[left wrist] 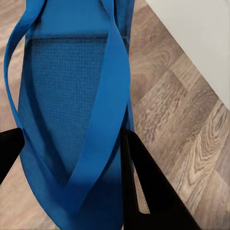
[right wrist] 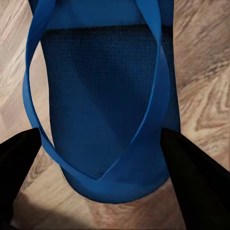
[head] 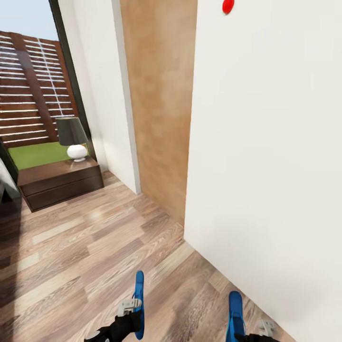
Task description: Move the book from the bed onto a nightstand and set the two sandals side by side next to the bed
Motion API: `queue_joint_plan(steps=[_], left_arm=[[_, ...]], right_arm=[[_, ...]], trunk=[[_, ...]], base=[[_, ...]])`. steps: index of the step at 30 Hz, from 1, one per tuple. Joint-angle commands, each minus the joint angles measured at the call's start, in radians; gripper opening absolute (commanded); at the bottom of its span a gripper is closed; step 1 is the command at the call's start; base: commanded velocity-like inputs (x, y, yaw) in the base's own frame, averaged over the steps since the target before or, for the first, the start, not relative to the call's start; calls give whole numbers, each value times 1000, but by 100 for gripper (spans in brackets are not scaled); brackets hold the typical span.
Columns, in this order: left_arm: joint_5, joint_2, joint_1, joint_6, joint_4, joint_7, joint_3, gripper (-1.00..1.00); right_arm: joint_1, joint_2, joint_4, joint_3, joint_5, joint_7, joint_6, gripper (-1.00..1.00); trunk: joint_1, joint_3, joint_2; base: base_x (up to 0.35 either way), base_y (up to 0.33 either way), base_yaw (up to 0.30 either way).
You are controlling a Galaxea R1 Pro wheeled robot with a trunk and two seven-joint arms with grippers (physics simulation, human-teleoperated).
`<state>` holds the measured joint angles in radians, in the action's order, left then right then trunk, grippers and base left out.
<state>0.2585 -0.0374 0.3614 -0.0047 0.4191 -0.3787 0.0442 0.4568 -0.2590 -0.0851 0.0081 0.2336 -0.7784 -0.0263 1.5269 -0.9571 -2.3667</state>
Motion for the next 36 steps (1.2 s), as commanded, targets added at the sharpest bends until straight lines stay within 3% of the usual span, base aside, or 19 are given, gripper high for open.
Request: queue_joint_plan(steps=[1, 13, 26, 36], left_arm=[[7, 1, 1, -1, 0, 1, 5, -100], [7, 1, 1, -1, 0, 0, 5, -100], [7, 1, 1, -1, 0, 0, 5, -100], [7, 2, 1, -1, 0, 0, 5, -100]], right_arm=[[0, 0, 0, 0, 6, -4, -3, -100], [0, 0, -1, 0, 6, -4, -3, -100], [0, 0, -1, 0, 6, -4, -3, -100], [0, 0, 0, 0, 6, -4, -3, -100]], trunk=[[0, -1, 0], [0, -1, 0], [0, -1, 0], [0, -1, 0]], base=[[290, -78, 58], [282, -68, 132], [21, -3, 272], [228, 0, 30]])
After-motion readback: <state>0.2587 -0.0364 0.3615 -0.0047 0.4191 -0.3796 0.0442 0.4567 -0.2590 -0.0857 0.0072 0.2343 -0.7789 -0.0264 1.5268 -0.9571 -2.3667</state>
